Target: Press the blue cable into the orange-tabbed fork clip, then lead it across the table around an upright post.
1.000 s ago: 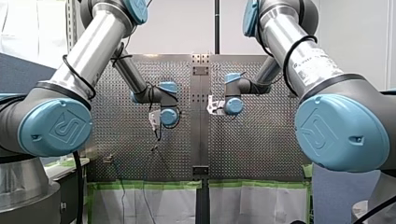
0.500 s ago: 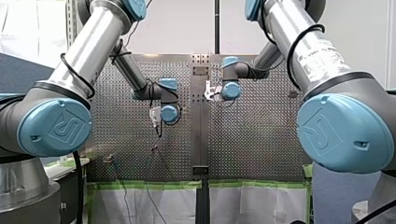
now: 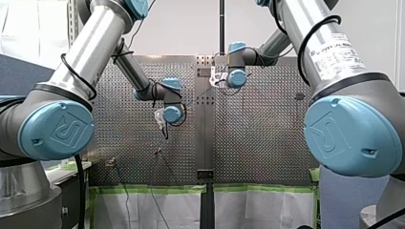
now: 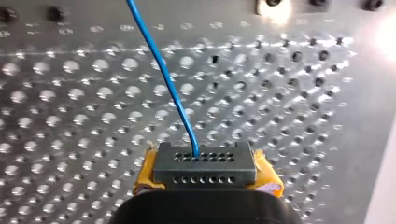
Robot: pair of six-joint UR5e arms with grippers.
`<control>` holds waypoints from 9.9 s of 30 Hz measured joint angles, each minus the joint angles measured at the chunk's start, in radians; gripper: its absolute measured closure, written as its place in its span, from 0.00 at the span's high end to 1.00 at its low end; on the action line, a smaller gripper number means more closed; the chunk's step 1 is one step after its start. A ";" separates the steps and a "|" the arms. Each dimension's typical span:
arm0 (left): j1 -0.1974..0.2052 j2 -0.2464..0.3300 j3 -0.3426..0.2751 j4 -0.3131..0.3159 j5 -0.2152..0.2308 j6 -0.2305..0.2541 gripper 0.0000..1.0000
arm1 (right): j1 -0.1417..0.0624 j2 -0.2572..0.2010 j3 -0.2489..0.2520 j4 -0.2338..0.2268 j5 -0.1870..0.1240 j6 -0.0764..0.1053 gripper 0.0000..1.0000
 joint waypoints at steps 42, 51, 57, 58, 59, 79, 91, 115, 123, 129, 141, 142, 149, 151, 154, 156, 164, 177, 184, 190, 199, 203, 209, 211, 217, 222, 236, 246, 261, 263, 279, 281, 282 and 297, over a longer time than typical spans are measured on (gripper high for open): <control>-0.018 0.011 0.237 -0.167 0.080 -0.157 0.00 | -0.057 -0.121 -0.035 0.017 -0.006 0.031 0.00; -0.030 0.011 0.294 -0.175 0.104 -0.176 0.00 | -0.089 -0.140 -0.035 0.029 -0.005 0.036 0.00; -0.035 0.011 0.322 -0.182 0.123 -0.195 0.00 | -0.112 -0.141 -0.034 0.042 -0.003 0.034 0.00; -0.035 0.011 0.325 -0.183 0.127 -0.197 0.00 | -0.115 -0.141 -0.035 0.043 -0.002 0.033 0.00; -0.035 0.011 0.328 -0.185 0.130 -0.200 0.00 | -0.120 -0.142 -0.035 0.045 -0.001 0.033 0.00; -0.040 0.010 0.369 -0.213 0.209 -0.275 0.00 | -0.179 -0.144 -0.034 0.065 0.001 0.031 0.00; -0.050 0.010 0.379 -0.231 0.255 -0.315 0.00 | -0.216 -0.153 -0.034 0.074 0.000 0.035 0.00; -0.055 0.006 0.379 -0.239 0.299 -0.330 0.00 | -0.292 -0.157 -0.008 0.085 0.003 0.026 0.00; -0.057 -0.026 0.379 -0.242 0.308 -0.336 0.00 | -0.318 -0.156 0.003 0.085 0.004 0.028 0.00; -0.057 -0.046 0.379 -0.243 0.301 -0.336 0.00 | -0.334 -0.154 0.013 0.086 0.006 0.027 0.00; -0.058 -0.059 0.379 -0.239 0.291 -0.334 0.00 | -0.342 -0.105 0.049 0.085 0.010 0.023 0.00; -0.058 -0.059 0.379 -0.239 0.291 -0.334 0.00 | -0.342 -0.101 0.051 0.085 0.011 0.023 0.00; -0.062 -0.059 0.379 -0.244 0.283 -0.331 0.13 | -0.335 -0.070 0.078 0.084 0.016 0.023 0.00; -0.063 -0.059 0.379 -0.252 0.277 -0.327 0.22 | -0.333 -0.060 0.083 0.084 0.017 0.023 0.00; -0.064 -0.059 0.379 -0.272 0.261 -0.310 0.38 | -0.330 -0.049 0.090 0.083 0.018 0.023 0.00; -0.066 -0.059 0.379 -0.291 0.245 -0.293 0.49 | -0.329 -0.045 0.095 0.083 0.021 0.023 0.00; -0.077 -0.059 0.379 -0.346 0.190 -0.229 0.76 | -0.322 -0.022 0.101 0.082 0.023 0.021 0.00; -0.080 -0.060 0.379 -0.368 0.117 -0.178 0.76 | -0.308 0.032 0.131 0.073 0.035 0.016 0.00; -0.080 -0.060 0.379 -0.394 0.082 -0.152 0.76 | -0.306 0.054 0.156 0.052 0.037 0.017 0.00; -0.082 -0.060 0.379 -0.424 0.058 -0.146 0.76 | -0.306 0.058 0.166 0.042 0.040 0.018 0.00; -0.084 -0.060 0.379 -0.452 0.049 -0.145 0.76 | -0.304 0.067 0.166 0.041 0.051 0.016 0.00; -0.084 -0.059 0.379 -0.460 0.048 -0.145 0.76 | -0.304 0.068 0.166 0.041 0.051 0.014 0.00; -0.085 -0.060 0.379 -0.489 0.038 -0.143 0.76 | -0.304 0.069 0.166 0.041 0.051 0.014 0.00; -0.085 -0.060 0.379 -0.505 0.028 -0.136 0.76 | -0.304 0.069 0.167 0.041 0.051 0.014 0.00; -0.081 -0.060 0.378 -0.552 -0.016 -0.114 0.78 | -0.304 0.069 0.166 0.041 0.051 0.011 0.00; -0.076 -0.072 0.378 -0.593 -0.051 -0.112 0.78 | -0.303 0.069 0.167 0.041 0.051 0.011 0.00; -0.061 -0.154 0.351 -0.715 -0.108 -0.157 0.81 | -0.302 0.069 0.166 0.041 0.053 0.006 0.00; -0.033 -0.156 0.276 -0.702 -0.163 -0.146 0.83 | -0.301 0.069 0.166 0.042 0.053 0.006 0.00; -0.014 -0.156 0.151 -0.620 -0.235 -0.081 0.83 | -0.294 0.069 0.172 0.041 0.062 0.002 0.00; -0.011 -0.156 0.138 -0.619 -0.242 -0.067 0.83 | -0.292 0.069 0.172 0.041 0.063 0.002 0.00; -0.005 -0.229 0.109 -0.554 -0.227 0.027 0.83 | -0.289 0.069 0.173 0.041 0.065 0.001 0.00; -0.002 -0.232 0.109 -0.542 -0.226 0.032 0.83 | -0.289 0.070 0.173 0.041 0.065 0.001 0.00; 0.003 -0.233 0.109 -0.533 -0.223 0.037 0.83 | -0.289 0.070 0.173 0.041 0.065 0.001 0.00; 0.087 -0.234 0.110 -0.429 -0.159 0.123 0.83 | -0.287 0.069 0.173 0.041 0.066 -0.001 0.00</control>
